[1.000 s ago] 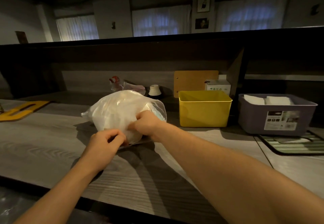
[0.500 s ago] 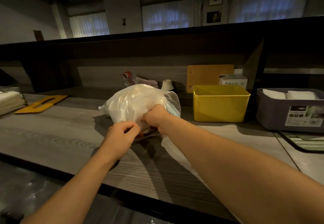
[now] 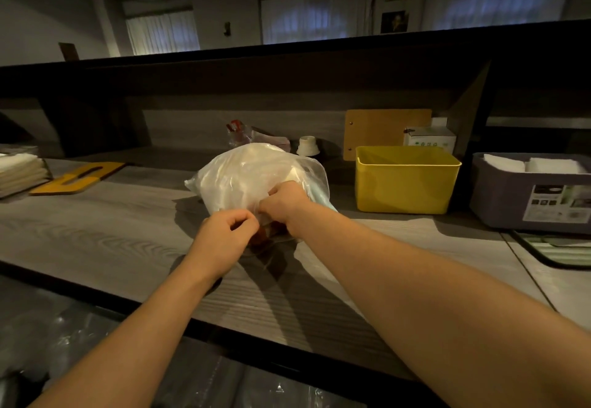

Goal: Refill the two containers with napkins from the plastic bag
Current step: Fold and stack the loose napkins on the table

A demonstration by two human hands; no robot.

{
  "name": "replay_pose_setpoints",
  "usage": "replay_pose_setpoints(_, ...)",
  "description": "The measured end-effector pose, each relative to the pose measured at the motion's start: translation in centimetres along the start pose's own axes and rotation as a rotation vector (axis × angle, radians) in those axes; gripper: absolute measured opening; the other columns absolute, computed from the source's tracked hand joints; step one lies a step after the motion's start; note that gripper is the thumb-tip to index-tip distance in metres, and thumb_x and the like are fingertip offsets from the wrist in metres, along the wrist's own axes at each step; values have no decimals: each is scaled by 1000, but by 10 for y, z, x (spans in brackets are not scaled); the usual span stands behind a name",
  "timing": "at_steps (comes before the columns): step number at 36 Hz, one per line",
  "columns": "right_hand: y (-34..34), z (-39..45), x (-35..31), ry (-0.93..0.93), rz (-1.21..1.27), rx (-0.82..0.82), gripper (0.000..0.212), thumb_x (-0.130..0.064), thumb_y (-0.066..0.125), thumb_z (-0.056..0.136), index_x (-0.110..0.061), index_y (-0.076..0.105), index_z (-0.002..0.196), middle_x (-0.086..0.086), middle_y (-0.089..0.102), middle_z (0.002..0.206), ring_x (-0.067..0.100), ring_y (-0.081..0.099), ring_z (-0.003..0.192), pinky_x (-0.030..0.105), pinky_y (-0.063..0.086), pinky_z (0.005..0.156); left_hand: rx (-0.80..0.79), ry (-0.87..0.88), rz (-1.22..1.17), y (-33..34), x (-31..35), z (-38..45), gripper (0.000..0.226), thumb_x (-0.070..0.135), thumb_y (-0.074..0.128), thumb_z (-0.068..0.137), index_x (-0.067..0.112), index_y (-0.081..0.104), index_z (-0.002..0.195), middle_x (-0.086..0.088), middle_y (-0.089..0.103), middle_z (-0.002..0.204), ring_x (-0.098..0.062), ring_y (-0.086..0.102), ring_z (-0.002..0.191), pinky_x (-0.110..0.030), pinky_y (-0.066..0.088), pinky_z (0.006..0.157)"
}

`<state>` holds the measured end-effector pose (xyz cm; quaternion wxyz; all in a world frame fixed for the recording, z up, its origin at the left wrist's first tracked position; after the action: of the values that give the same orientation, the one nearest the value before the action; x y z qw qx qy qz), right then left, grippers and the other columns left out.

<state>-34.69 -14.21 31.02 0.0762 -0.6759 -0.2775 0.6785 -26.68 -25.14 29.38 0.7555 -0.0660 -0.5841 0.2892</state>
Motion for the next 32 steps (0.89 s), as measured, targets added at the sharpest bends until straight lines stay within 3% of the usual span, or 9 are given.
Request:
replay_pose_setpoints(4,-6,-2,-3,26,41,-12,42,-19,69,91,-12,57,131,11,58,129,32,54,119,46,48,105,-16,15,15,1,-1,0,34,12,61,94,11,63,60,-1,54,56,-9,49,58,-33,40,61)
replay_pose_setpoints(8,-28,-5,0,32,125,-40,49,-20,73,88,-11,55,132,5,58,111,27,57,109,40,52,98,-32,28,0,-1,2,-2,29,21,62,92,16,73,65,-6,70,70,-26,66,76,-42,54,73)
replay_pose_setpoints(12,-60,-20,14,97,222,-145,39,-15,74,88,-12,59,124,9,63,114,26,68,98,36,62,81,-55,36,-1,1,9,-8,34,7,59,95,12,75,65,-4,73,71,-15,68,73,-30,53,71)
replay_pose_setpoints(15,-95,-36,39,156,237,-205,23,-13,69,92,-14,59,112,10,61,118,26,66,101,34,62,79,-72,70,58,3,14,-15,33,6,60,96,11,75,67,1,74,72,-6,68,72,-17,52,69)
replay_pose_setpoints(20,-162,-70,93,248,-43,-315,19,-12,67,92,-10,58,109,9,63,110,22,62,97,29,53,78,-170,129,115,29,35,-28,22,9,64,95,17,75,77,6,73,80,-8,70,81,-23,57,73)
replay_pose_setpoints(23,-192,-80,110,223,-215,-335,22,-17,66,93,-13,58,113,10,61,116,26,61,104,33,52,83,-216,296,205,65,57,-36,15,15,67,94,30,71,94,17,68,94,-2,63,94,-14,52,79)
replay_pose_setpoints(26,-210,-83,115,107,-349,-257,17,-23,63,96,-26,56,111,0,59,116,20,61,102,30,55,79,-326,457,247,113,78,-39,27,29,64,90,38,61,116,27,54,120,5,51,114,-3,40,88)
replay_pose_setpoints(29,-224,-82,123,-23,-354,-32,31,-22,65,95,-32,56,123,-6,60,115,13,63,101,29,57,85,-431,477,228,154,93,-31,45,38,65,87,47,46,127,35,38,132,14,40,124,2,29,94)
replay_pose_setpoints(32,-232,-89,129,-185,-352,136,36,-23,65,96,-31,54,129,-8,61,113,8,63,94,27,57,86,-525,466,279,184,100,-19,60,60,62,79,52,37,132,35,32,138,10,39,128,-11,35,102)
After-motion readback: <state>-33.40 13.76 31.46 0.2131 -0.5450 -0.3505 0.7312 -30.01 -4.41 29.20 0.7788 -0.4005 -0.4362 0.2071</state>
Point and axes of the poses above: each hand's wrist, its own z-axis towards the middle knuckle, its own y-axis out of the palm, x = y × z, the point moved 6 cm from there along z, towards the middle knuckle
